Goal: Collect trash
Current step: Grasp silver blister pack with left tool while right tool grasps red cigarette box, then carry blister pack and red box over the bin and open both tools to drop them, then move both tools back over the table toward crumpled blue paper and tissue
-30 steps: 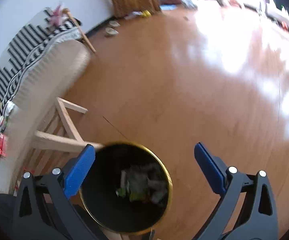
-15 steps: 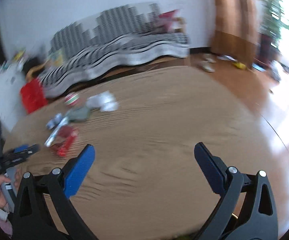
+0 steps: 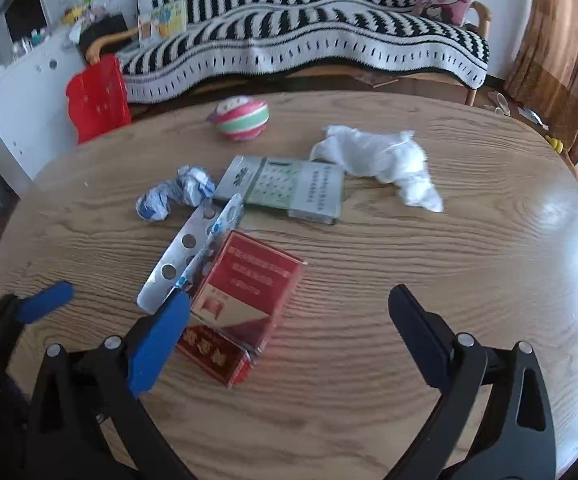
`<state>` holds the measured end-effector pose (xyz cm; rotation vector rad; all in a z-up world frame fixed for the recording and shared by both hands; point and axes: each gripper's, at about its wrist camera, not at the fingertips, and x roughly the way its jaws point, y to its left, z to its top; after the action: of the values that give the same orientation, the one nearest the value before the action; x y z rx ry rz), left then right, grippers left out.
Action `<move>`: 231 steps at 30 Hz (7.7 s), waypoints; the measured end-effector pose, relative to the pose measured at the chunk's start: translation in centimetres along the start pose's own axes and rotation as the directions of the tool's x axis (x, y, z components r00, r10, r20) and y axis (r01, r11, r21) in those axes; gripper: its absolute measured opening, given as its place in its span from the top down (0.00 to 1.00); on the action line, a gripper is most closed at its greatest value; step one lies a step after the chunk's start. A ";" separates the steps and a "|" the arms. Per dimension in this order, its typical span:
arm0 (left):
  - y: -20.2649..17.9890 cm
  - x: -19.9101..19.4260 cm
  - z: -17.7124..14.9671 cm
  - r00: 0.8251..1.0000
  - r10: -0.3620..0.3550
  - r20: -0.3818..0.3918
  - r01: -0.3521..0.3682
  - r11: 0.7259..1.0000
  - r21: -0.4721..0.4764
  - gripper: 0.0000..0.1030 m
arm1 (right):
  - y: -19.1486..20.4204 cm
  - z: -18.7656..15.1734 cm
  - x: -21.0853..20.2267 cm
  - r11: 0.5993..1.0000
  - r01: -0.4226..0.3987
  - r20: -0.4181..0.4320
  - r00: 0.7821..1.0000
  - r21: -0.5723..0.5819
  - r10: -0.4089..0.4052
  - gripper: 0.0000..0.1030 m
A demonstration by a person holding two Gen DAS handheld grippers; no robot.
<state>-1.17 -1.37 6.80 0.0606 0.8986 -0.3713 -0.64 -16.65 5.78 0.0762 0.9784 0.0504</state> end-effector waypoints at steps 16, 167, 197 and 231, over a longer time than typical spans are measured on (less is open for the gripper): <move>0.1 2.3 -0.3 0.998 0.056 -0.039 -0.055 0.998 0.035 0.06 | -5.4 -0.5 1.6 0.980 0.201 0.022 0.980 -0.018 -0.200 0.07; -41.6 1.6 -17.9 0.731 -0.364 -0.577 0.623 0.702 0.345 0.68 | -34.1 -43.7 -16.0 0.677 -0.053 0.030 0.999 0.734 0.045 0.78; -22.6 -9.2 -4.9 0.919 -0.393 -0.018 0.378 0.871 0.314 0.06 | -34.8 -41.7 -21.1 0.567 0.012 0.078 0.988 0.824 -0.133 0.06; 9.6 6.6 3.7 0.995 0.095 -0.026 -0.098 0.950 -0.296 0.06 | -10.9 4.9 5.3 0.978 0.204 0.078 0.975 0.050 -0.207 0.06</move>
<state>8.64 4.94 3.01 -0.1705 0.9505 -0.1413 6.48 -27.30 3.18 0.0148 0.9003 -0.1628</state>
